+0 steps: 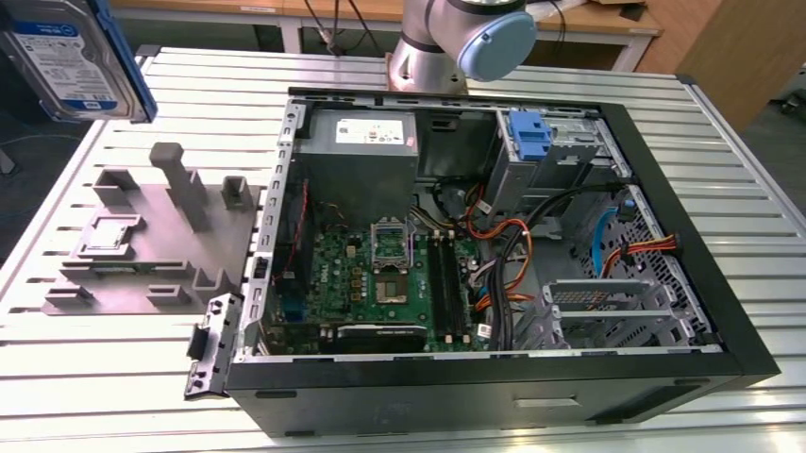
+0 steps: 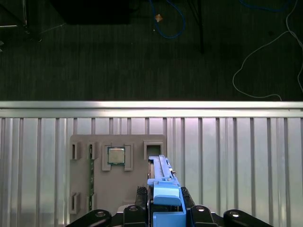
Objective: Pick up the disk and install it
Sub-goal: 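Pick up the disk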
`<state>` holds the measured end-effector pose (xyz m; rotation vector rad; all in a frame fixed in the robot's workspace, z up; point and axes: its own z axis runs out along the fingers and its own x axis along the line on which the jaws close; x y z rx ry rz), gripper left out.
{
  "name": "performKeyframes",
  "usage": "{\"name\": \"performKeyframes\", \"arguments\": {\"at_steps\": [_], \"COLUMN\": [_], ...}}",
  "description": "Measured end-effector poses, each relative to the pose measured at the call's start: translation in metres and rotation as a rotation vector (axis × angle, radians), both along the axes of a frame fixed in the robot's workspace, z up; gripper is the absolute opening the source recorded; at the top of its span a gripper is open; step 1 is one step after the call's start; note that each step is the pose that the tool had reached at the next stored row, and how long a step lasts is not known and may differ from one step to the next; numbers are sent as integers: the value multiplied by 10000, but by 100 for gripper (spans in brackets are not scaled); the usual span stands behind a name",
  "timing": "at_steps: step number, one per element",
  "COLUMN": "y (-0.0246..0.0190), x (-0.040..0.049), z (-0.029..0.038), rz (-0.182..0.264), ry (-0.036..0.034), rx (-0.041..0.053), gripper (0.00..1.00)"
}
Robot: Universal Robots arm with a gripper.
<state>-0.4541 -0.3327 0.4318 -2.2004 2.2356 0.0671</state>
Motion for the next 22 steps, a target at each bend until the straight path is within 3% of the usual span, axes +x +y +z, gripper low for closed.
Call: {"name": "performKeyframes", "arguments": {"at_steps": [22], "y": [0], "x": [-1], "z": [72], "rz": [0], "ry": [1], "rx": [0], "gripper": [37]}}
